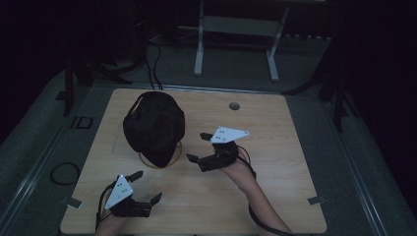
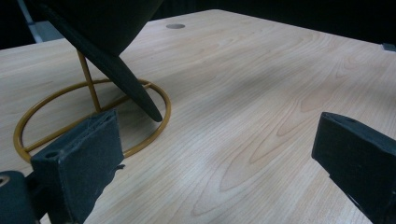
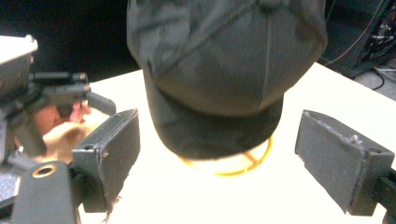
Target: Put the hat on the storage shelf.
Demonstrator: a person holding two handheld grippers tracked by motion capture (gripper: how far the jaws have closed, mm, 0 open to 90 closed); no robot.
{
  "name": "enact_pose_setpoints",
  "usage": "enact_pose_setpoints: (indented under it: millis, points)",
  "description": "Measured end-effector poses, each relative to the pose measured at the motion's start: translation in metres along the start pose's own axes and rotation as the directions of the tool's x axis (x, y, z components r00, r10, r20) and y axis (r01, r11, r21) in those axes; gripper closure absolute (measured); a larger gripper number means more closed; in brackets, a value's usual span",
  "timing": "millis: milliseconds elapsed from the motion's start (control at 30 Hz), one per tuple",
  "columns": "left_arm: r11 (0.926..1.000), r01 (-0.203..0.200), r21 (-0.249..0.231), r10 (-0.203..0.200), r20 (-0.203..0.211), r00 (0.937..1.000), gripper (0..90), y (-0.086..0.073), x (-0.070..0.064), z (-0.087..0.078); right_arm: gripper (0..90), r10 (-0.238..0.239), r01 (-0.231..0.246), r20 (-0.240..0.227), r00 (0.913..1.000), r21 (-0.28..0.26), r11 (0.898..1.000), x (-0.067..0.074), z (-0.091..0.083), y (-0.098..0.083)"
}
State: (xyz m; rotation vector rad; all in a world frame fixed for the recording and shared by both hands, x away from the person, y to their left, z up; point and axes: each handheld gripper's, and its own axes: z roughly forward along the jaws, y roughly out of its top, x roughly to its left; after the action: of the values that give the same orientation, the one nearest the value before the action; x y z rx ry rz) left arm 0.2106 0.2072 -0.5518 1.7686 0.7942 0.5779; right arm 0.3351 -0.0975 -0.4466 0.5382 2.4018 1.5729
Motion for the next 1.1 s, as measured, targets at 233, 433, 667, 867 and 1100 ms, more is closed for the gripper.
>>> enact_pose_setpoints:
  millis: [233, 433, 667, 867, 1100]
  points:
    - [1.0000, 0.001, 0.003, -0.001, 0.000, 1.0000, 2.2, 0.000, 0.000, 0.000, 14.3, 0.015, -0.015, -0.002, 0.9999, 0.016, 1.000, 0.001, -0.009, -0.027]
    - [0.9999, -0.001, 0.011, 0.001, 0.005, 1.0000, 2.2, -0.001, 0.000, 0.001, 14.3, -0.004, 0.005, -0.014, 0.9999, 0.046, 0.999, 0.005, -0.014, -0.048]
    - [0.9999, 0.001, 0.014, -0.001, -0.002, 1.0000, 2.2, -0.002, 0.000, 0.002, 14.2, -0.001, 0.003, -0.031, 0.9995, 0.064, 0.998, 0.006, -0.018, -0.068]
    - [0.9997, 0.000, 0.024, 0.000, 0.004, 1.0000, 2.2, -0.003, 0.000, 0.004, 14.2, 0.009, -0.007, -0.026, 0.9996, 0.080, 0.997, 0.006, -0.023, -0.084]
    - [0.9995, -0.002, 0.033, 0.002, 0.001, 1.0000, 2.2, -0.004, 0.000, 0.005, 14.1, 0.022, -0.022, -0.003, 0.9997, 0.121, 0.992, 0.003, -0.029, -0.104]
